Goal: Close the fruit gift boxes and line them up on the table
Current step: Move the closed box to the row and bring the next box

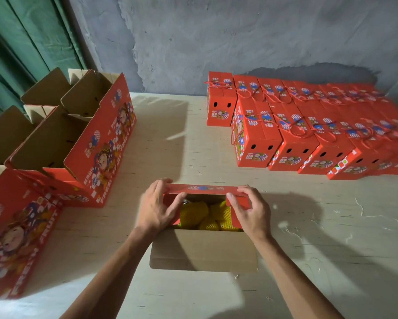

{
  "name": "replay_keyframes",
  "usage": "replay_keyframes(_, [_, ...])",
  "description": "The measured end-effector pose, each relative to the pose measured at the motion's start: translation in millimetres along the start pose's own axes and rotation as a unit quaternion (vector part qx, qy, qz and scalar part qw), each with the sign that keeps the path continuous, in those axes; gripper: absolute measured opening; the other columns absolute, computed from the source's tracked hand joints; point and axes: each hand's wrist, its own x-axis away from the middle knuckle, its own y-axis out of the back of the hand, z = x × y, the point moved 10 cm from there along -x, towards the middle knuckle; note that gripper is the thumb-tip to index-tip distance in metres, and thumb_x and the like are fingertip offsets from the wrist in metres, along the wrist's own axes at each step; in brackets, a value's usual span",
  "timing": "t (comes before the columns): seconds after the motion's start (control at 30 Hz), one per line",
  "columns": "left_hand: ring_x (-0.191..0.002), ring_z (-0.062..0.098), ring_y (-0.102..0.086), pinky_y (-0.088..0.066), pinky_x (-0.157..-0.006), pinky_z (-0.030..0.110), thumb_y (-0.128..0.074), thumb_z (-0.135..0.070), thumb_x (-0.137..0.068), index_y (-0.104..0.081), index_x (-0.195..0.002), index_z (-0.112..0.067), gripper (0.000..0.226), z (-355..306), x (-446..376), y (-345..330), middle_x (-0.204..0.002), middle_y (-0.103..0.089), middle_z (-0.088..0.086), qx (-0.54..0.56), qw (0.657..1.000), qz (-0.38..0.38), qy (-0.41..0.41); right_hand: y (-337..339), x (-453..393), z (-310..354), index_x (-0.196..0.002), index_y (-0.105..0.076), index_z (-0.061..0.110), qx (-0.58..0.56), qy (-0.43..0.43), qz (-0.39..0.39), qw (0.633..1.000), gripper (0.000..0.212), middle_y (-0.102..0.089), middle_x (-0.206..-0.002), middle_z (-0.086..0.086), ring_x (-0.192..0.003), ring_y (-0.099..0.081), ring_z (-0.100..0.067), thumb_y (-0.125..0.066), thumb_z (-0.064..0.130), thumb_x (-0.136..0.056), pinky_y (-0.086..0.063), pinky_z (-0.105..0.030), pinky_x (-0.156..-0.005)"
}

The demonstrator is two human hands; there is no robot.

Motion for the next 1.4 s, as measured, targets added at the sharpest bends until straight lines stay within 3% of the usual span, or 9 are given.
replay_keyframes(0.07, [-0.1, 0.009, -0.061, -0.052, -0.086, 0.031, -0.059, -0.07, -0.089, -0.054, -0.106, -0.026, 0.047, 4.2, -0.4, -4.4, -0.111, -0.064, -0.009, 0.04, 0.999, 0.02, 0.029, 0.8, -1.1, -1.7, -0.103, -0.074, 0.014, 0.0, 0.002, 0.008, 1.0, 0.04, -0.073, -0.109, 0.006, -0.102, -0.069, -0.011, -0.073, 0.051, -0.089, -0.059, -0.039, -0.084])
replay_keyframes(0.23, [-0.114, 0.005, -0.057, -0.044, -0.095, 0.018, -0.076, -0.057, -0.084, -0.059, -0.11, -0.037, 0.037, 4.4, 5.2, -9.4, -0.118, -0.063, -0.019, 0.12, 0.991, 0.05, -0.005, -18.5, 10.2, -24.0, -0.13, -0.069, 0.02, 0.0, -0.03, 0.146, 0.989, 0.051, -0.059, -0.14, 0.015, -0.141, -0.044, -0.004, -0.073, 0.052, -0.09, -0.044, -0.035, -0.114])
replay_keyframes(0.37, [-0.117, 0.001, -0.052, -0.039, -0.098, 0.014, -0.075, -0.061, -0.083, -0.061, -0.126, -0.036, 0.052, 7.6, 4.8, -14.3, -0.121, -0.058, -0.024, 0.101, 0.991, 0.086, -0.008, -24.8, 12.4, -24.2, -0.14, -0.061, 0.029, 0.019, -0.009, 0.19, 0.982, 0.056, -0.045, -0.154, 0.018, -0.149, -0.032, -0.003, -0.066, 0.058, -0.093, -0.034, -0.032, -0.12])
replay_keyframes(0.47, [-0.117, 0.002, -0.049, -0.039, -0.1, 0.018, -0.069, -0.071, -0.08, -0.064, -0.131, -0.032, 0.065, 6.3, -0.9, -15.1, -0.126, -0.057, -0.016, 0.077, 0.991, 0.111, -0.021, -29.3, 6.6, -25.2, -0.147, -0.053, 0.032, 0.079, 0.012, 0.23, 0.97, 0.066, -0.036, -0.162, 0.012, -0.151, -0.028, -0.008, -0.059, 0.067, -0.092, -0.028, -0.032, -0.121])
replay_keyframes(0.57, [-0.135, 0.021, -0.044, -0.032, -0.11, 0.028, -0.07, -0.074, -0.073, -0.059, -0.142, -0.025, 0.086, 7.2, -7.9, -26.9, -0.148, -0.049, 0.002, 0.022, 0.985, 0.173, -0.014, -35.6, 2.0, -27.6, -0.153, -0.045, 0.031, 0.152, 0.045, 0.277, 0.948, 0.076, -0.031, -0.164, 0.011, -0.153, -0.021, -0.01, -0.054, 0.073, -0.091, -0.021, -0.034, -0.124])
replay_keyframes(0.67, [-0.156, 0.019, -0.014, -0.02, -0.121, 0.044, -0.074, -0.074, -0.074, -0.035, -0.158, -0.029, 0.103, 15.0, -10.8, -44.4, -0.167, -0.025, -0.001, -0.058, 0.964, 0.258, 0.014, -41.7, -2.7, -26.4, -0.153, -0.044, 0.031, 0.181, 0.071, 0.309, 0.931, 0.079, -0.032, -0.161, 0.008, -0.149, -0.025, -0.014, -0.054, 0.075, -0.089, -0.025, -0.04, -0.123])
replay_keyframes(1.0, [-0.136, 0.02, -0.041, -0.042, -0.11, 0.038, -0.061, -0.076, -0.077, -0.047, -0.153, -0.02, 0.096, 8.5, -19.5, -40.1, -0.147, -0.052, 0.002, -0.091, 0.969, 0.223, -0.048, -43.6, -8.3, -15.0, -0.146, -0.057, 0.028, 0.212, 0.114, 0.292, 0.926, 0.064, -0.05, -0.145, -0.003, -0.133, -0.048, -0.023, -0.059, 0.064, -0.092, -0.048, -0.04, -0.106])
replay_keyframes(1.2, [-0.131, 0.019, -0.037, -0.041, -0.11, 0.041, -0.046, -0.079, -0.086, -0.039, -0.152, -0.05, 0.073, 10.1, -25.6, -49.7, -0.14, -0.047, -0.001, -0.148, 0.953, 0.253, -0.07, -45.9, -13.6, -12.5, -0.142, -0.061, 0.028, 0.221, 0.105, 0.279, 0.929, 0.056, -0.055, -0.139, -0.006, -0.128, -0.052, -0.025, -0.063, 0.055, -0.093, -0.051, -0.041, -0.102])
replay_keyframes(1.4, [-0.126, 0.019, -0.038, -0.042, -0.108, 0.041, -0.049, -0.082, -0.082, -0.035, -0.15, -0.056, 0.074, 14.1, -27.0, -53.6, -0.134, -0.046, -0.003, -0.162, 0.944, 0.277, -0.08, -48.6, -6.8, -8.9, -0.141, -0.062, 0.025, 0.265, 0.139, 0.273, 0.914, 0.054, -0.059, -0.134, -0.008, -0.119, -0.057, -0.028, -0.064, 0.054, -0.095, -0.056, -0.042, -0.092])
